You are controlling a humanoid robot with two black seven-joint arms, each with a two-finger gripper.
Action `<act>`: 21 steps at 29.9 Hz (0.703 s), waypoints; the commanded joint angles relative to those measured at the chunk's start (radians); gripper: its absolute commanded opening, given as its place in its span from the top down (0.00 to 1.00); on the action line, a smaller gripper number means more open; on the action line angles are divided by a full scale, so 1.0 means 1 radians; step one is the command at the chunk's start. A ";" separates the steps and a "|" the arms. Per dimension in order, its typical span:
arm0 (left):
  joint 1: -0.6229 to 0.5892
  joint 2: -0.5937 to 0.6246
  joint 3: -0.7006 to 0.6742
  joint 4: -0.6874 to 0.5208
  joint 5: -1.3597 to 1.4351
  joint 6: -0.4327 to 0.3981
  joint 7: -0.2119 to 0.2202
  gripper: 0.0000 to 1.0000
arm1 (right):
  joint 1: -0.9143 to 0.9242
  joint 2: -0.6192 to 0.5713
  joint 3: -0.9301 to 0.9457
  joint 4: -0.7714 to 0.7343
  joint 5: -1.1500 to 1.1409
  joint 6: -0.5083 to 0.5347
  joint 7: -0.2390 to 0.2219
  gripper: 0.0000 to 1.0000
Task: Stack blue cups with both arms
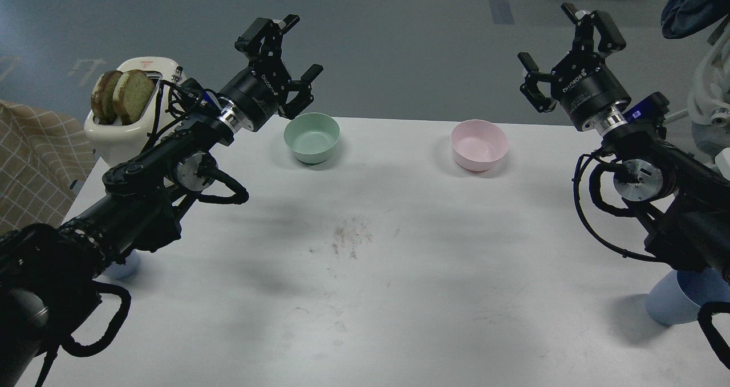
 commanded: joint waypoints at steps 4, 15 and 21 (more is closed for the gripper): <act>-0.001 0.001 0.001 0.000 -0.001 0.000 -0.003 0.02 | 0.002 -0.001 0.001 0.001 -0.005 0.000 0.000 0.00; -0.035 0.013 -0.005 0.015 -0.007 0.000 -0.005 0.02 | 0.035 -0.020 -0.002 -0.039 -0.023 0.000 0.000 0.00; -0.055 0.010 -0.030 0.015 -0.007 0.000 0.000 0.02 | 0.037 -0.037 0.013 -0.038 -0.018 0.000 0.000 0.00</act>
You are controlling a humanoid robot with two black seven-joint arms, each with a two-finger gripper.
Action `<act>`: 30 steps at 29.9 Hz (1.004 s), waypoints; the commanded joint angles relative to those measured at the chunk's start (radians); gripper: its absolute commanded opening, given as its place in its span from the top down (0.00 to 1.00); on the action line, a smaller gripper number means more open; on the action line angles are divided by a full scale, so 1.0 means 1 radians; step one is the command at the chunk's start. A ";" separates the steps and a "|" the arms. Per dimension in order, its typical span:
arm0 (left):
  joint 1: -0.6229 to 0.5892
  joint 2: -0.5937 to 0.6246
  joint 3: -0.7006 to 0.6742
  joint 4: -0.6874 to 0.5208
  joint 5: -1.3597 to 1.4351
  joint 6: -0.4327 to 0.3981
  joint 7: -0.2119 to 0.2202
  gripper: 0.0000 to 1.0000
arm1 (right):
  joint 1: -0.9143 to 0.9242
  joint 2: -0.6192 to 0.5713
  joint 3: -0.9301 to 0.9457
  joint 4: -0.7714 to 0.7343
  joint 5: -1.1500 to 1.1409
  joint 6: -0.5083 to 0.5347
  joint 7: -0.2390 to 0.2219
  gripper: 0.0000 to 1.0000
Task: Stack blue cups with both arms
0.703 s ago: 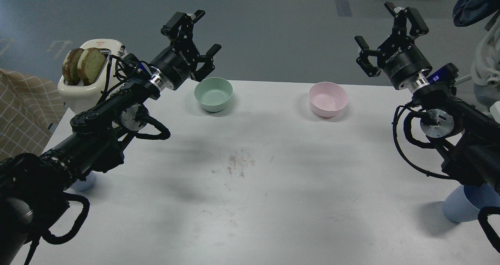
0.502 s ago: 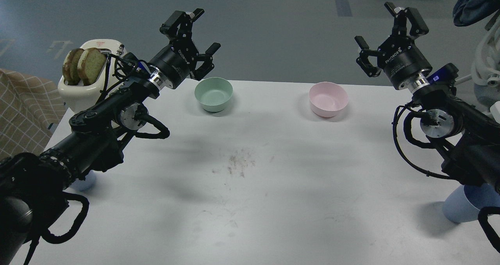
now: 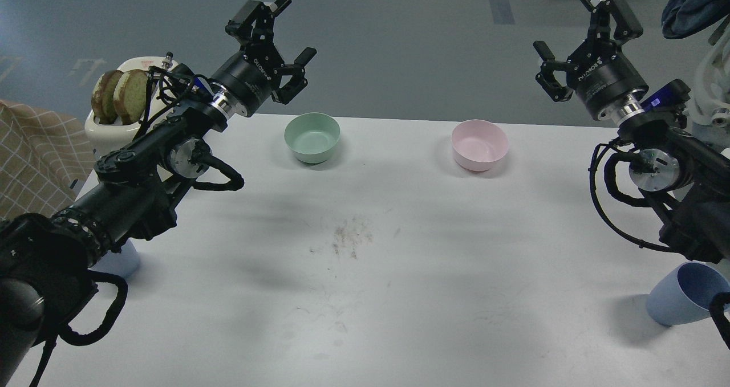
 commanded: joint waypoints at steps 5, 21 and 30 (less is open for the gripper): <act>-0.008 -0.008 -0.001 0.002 0.001 0.000 0.000 0.02 | -0.001 0.004 0.008 0.000 0.002 0.000 0.000 0.00; 0.004 -0.003 -0.008 -0.012 0.000 0.000 -0.043 0.02 | -0.008 0.027 0.005 -0.014 -0.001 0.000 0.000 0.00; 0.006 0.002 -0.010 -0.017 -0.008 0.000 -0.043 0.02 | -0.009 0.029 0.004 -0.011 -0.001 0.000 0.000 0.00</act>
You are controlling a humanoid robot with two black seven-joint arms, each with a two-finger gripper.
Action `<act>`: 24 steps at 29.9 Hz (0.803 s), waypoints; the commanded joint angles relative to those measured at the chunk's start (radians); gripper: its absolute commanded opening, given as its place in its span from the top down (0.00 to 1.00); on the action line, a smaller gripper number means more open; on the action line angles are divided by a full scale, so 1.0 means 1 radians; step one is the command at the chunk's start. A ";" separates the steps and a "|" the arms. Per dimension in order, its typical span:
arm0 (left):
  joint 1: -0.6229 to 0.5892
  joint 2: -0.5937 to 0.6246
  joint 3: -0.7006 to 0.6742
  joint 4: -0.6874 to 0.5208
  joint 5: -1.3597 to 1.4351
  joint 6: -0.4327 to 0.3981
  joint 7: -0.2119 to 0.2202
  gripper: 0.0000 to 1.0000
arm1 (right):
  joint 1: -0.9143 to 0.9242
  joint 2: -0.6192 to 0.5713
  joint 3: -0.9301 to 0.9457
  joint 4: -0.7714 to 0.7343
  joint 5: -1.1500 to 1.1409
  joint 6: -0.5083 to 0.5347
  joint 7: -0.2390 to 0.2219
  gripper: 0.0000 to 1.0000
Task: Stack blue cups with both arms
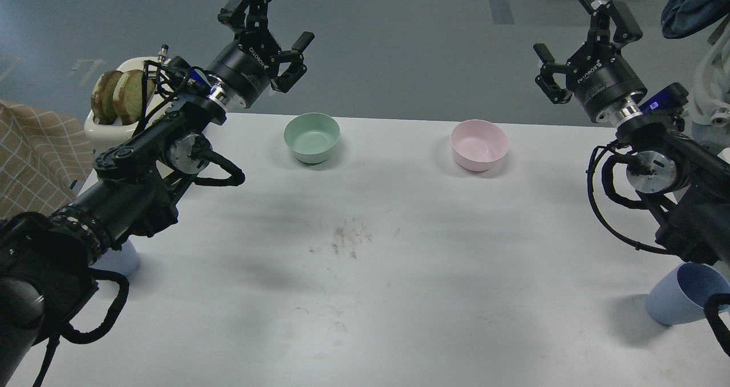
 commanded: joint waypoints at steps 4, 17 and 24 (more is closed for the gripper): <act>0.002 0.003 0.000 -0.005 -0.008 0.000 0.000 0.02 | 0.000 0.004 0.000 0.002 0.002 0.000 0.000 0.00; 0.003 0.006 -0.034 -0.022 -0.008 0.000 0.000 0.02 | 0.002 -0.009 0.000 0.009 0.002 0.000 0.000 0.00; 0.003 0.021 -0.034 -0.043 -0.028 0.000 0.000 0.02 | 0.005 -0.008 0.000 0.009 0.002 0.000 0.000 0.00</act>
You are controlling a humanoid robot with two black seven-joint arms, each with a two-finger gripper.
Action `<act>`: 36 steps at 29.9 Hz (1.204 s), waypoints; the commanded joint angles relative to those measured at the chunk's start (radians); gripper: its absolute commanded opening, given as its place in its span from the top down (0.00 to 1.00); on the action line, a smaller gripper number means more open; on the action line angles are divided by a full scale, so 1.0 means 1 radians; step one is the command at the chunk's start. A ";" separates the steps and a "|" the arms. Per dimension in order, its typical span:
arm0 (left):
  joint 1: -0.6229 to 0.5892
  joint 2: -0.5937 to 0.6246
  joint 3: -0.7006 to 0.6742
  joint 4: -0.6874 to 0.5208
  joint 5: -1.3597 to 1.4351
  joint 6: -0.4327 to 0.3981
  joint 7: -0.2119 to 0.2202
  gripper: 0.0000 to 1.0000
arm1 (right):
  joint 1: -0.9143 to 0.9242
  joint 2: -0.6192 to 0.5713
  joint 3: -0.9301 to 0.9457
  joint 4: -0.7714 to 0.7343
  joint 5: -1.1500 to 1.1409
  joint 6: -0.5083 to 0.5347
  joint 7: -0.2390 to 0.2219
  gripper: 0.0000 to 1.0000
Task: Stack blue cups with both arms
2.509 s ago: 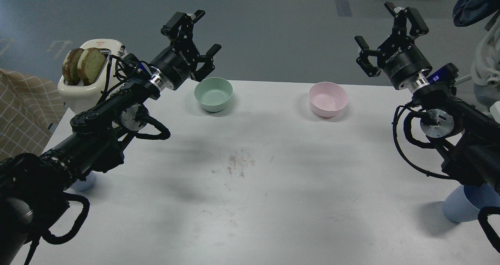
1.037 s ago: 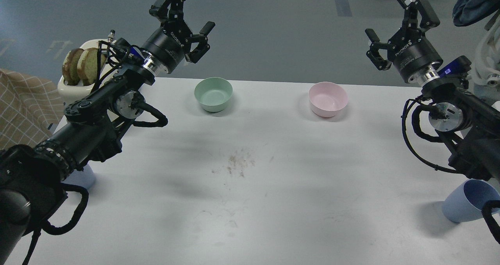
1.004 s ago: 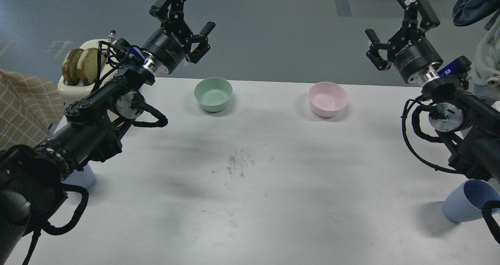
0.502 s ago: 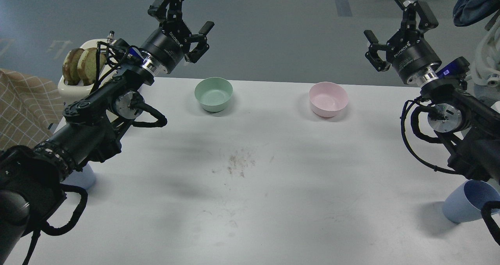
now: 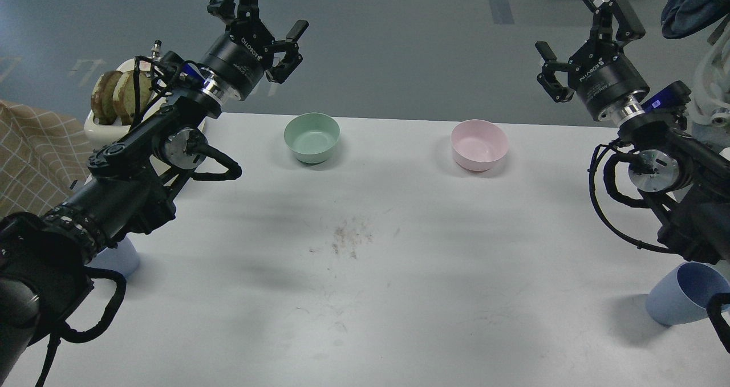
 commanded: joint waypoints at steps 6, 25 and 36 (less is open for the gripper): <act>0.015 0.009 0.000 -0.010 -0.005 0.000 0.000 0.02 | 0.001 -0.013 0.000 0.013 0.000 0.000 0.000 0.00; -0.031 0.153 0.022 -0.104 0.070 0.000 0.005 0.02 | 0.004 -0.036 0.000 0.022 0.000 0.000 0.000 0.00; 0.032 0.585 0.028 -0.522 0.594 0.000 0.003 0.02 | 0.004 -0.045 -0.002 0.024 -0.002 0.000 0.000 0.00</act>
